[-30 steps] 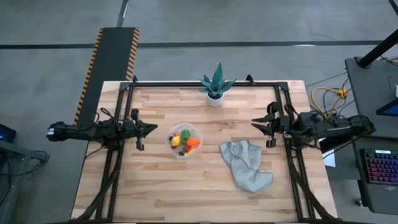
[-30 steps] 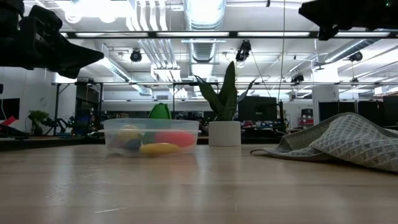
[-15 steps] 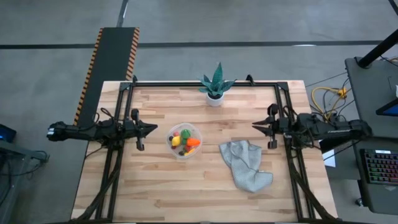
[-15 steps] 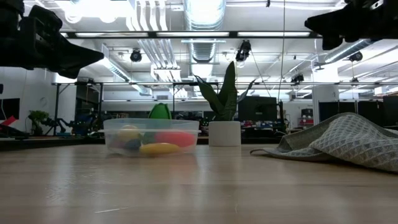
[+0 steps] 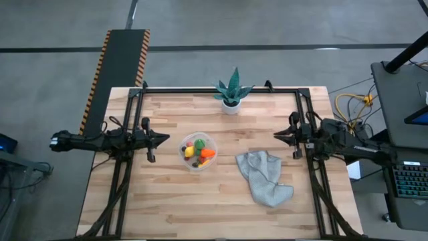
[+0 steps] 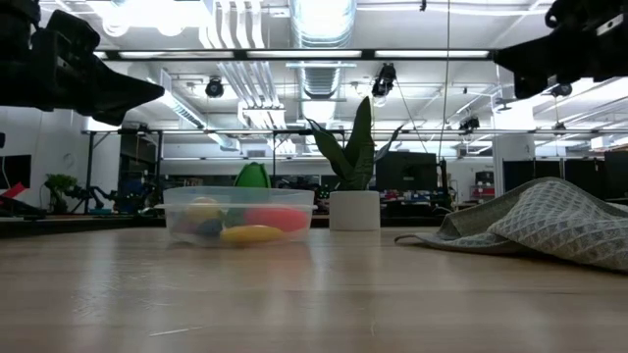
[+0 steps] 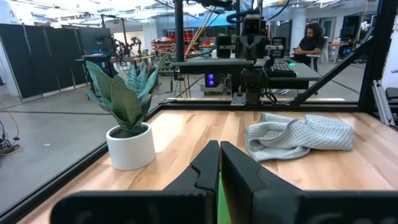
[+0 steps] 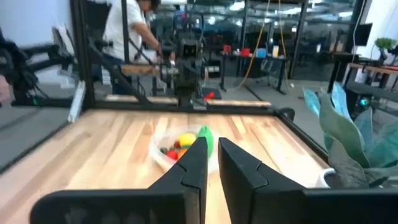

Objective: Pick and placing Produce into tupperware
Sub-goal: Return to Home Position

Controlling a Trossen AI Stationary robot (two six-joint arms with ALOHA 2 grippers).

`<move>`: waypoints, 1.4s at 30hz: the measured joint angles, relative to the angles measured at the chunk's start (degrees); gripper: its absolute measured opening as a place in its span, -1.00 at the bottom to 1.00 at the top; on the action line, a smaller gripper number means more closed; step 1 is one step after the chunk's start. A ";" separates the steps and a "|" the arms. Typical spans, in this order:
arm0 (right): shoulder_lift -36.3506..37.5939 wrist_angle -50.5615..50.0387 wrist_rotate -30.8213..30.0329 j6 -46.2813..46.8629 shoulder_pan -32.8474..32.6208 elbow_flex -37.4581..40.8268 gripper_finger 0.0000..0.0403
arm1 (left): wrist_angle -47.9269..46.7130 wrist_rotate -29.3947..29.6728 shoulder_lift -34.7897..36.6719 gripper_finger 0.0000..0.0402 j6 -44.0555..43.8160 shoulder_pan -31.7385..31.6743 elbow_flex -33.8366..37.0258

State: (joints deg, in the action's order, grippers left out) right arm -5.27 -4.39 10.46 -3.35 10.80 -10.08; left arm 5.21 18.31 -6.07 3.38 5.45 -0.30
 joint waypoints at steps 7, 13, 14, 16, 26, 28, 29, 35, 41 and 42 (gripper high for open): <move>5.27 -2.44 -1.17 2.77 -0.05 1.32 -0.84 | 0.18 -0.04 -0.03 -1.00 -0.08 0.00 0.02; 3.96 1.25 -2.91 4.08 -1.24 3.67 -0.84 | 0.42 -0.04 0.02 -1.00 -0.11 0.00 0.02; 4.05 1.92 -3.19 4.10 -1.65 3.69 -0.84 | 0.27 -0.04 -0.06 -1.00 -0.13 0.00 0.02; 4.51 1.67 -3.56 4.21 -2.61 3.75 -0.84 | 0.21 -0.06 -0.06 -1.00 -0.13 0.00 -0.12; 5.26 -1.35 -6.10 3.99 -7.90 4.04 -0.85 | 0.31 -0.23 -1.29 -1.00 -0.20 0.00 -0.31; 5.25 -1.25 -6.53 4.59 -8.93 4.42 -0.85 | 0.17 -0.77 -1.39 -1.00 -0.25 0.00 -0.31; 5.26 -1.31 -7.33 4.62 -9.45 4.86 -0.85 | 0.26 -1.79 -1.33 -1.00 -0.24 0.00 -0.32; 4.85 1.27 -11.76 4.81 -11.43 7.94 -0.85 | 0.31 -6.22 -1.18 -1.00 -0.29 0.01 -0.32; 4.73 1.61 -12.25 3.33 -11.92 7.99 -0.90 | 0.27 -9.80 -1.18 -1.00 -2.25 0.00 -0.31; 4.74 1.60 -12.46 3.11 -11.92 8.02 -0.92 | 0.29 -10.14 -1.17 -1.00 -2.92 0.00 -0.32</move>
State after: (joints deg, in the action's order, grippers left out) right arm -0.53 -2.79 -2.00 -0.23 -1.13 -2.07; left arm 5.49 8.17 -7.23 0.45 5.45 -0.61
